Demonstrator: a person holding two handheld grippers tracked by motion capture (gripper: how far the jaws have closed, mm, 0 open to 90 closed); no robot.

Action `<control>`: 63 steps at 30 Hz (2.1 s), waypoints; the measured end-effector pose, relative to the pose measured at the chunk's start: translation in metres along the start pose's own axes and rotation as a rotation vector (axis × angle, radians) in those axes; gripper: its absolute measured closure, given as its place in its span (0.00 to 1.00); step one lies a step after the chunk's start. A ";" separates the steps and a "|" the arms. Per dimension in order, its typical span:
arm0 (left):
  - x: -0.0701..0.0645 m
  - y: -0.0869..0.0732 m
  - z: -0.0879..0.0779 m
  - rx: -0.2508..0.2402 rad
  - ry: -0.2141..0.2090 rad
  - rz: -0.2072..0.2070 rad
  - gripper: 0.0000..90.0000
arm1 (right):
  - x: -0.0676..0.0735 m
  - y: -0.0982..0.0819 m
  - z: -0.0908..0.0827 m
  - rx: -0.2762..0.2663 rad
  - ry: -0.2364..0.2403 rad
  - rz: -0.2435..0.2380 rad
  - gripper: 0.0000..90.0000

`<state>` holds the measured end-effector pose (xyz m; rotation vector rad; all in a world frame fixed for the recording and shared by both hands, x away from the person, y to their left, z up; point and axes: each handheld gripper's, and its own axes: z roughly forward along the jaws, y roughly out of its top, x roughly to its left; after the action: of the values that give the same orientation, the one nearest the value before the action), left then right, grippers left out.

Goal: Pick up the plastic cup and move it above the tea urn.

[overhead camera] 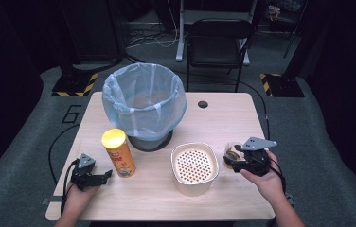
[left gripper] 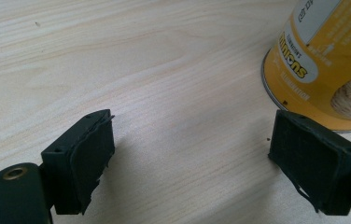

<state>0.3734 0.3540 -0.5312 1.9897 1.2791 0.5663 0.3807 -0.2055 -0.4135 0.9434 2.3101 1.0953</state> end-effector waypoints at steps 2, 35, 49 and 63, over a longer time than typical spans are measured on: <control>0.000 0.000 0.000 0.000 -0.002 -0.002 0.15 | -0.003 0.004 0.004 -0.002 0.004 -0.009 0.40; 0.001 0.001 -0.001 0.013 -0.006 0.007 0.15 | -0.030 0.090 0.062 -0.098 0.173 -0.152 0.40; 0.001 0.001 -0.001 0.013 -0.007 0.007 0.15 | -0.016 0.098 0.059 -0.165 0.164 -0.258 0.40; 0.001 0.001 -0.001 0.013 -0.007 0.008 0.15 | 0.006 0.098 0.051 -0.218 0.072 -0.458 0.41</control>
<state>0.3739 0.3548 -0.5302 2.0067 1.2745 0.5556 0.4469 -0.1301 -0.3669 0.2758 2.2450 1.1570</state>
